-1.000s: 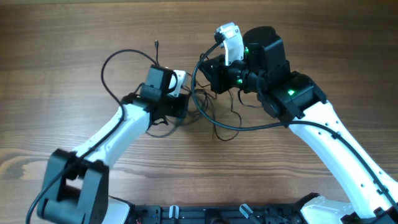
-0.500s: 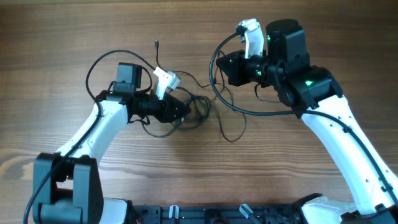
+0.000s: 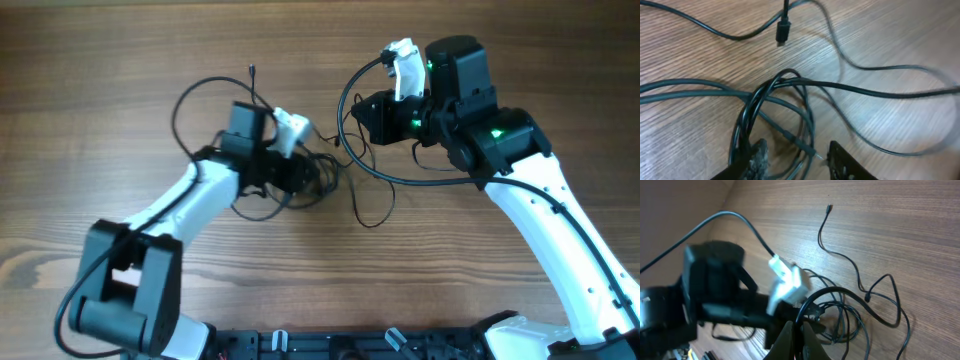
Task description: Untangle cables
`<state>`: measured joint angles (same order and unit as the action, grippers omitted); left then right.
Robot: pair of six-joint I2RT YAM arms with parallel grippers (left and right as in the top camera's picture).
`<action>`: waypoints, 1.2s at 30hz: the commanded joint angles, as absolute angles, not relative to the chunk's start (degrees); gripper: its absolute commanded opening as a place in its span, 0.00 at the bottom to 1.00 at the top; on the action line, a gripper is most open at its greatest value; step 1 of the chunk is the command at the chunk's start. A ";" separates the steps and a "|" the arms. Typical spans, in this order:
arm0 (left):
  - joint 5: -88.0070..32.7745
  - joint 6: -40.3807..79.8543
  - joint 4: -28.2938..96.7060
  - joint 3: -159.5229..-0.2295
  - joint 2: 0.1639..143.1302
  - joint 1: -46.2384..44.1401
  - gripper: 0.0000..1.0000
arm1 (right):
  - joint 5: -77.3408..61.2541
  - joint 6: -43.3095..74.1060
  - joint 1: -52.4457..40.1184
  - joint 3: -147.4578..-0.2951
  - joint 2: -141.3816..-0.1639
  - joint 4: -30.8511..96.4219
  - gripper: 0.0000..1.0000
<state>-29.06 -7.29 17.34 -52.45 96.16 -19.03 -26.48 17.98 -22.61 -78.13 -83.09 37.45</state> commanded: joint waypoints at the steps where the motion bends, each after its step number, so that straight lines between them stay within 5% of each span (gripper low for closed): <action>1: -14.68 -5.26 14.79 -52.16 98.00 -24.10 0.42 | -25.50 18.06 -22.37 -78.35 -83.44 37.43 0.04; 10: 0.86 -0.27 11.42 -52.21 100.16 -25.87 0.38 | -25.21 17.98 -22.09 -78.35 -83.44 37.47 0.04; 20: 0.89 12.49 11.81 -52.18 94.43 -23.70 0.29 | -14.50 15.38 -22.11 -78.35 -84.07 46.15 0.04; 22: -1.21 12.43 10.41 -52.18 97.19 -23.83 0.38 | -14.66 15.16 -22.11 -78.35 -84.07 46.94 0.04; 30: -1.19 6.04 10.44 -52.12 100.31 -23.70 0.47 | -14.83 15.18 -22.11 -78.35 -84.07 47.00 0.04; 33: -1.21 4.67 9.37 -52.07 100.33 -23.73 0.35 | -14.98 15.20 -22.11 -78.35 -84.07 47.00 0.04; 36: -1.23 3.60 9.58 -52.07 100.33 -23.73 0.04 | -15.00 15.18 -22.11 -78.35 -84.07 46.98 0.04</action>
<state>-0.73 5.93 9.58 -52.45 99.70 -23.90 -15.99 16.21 -22.39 -78.11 -83.33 46.96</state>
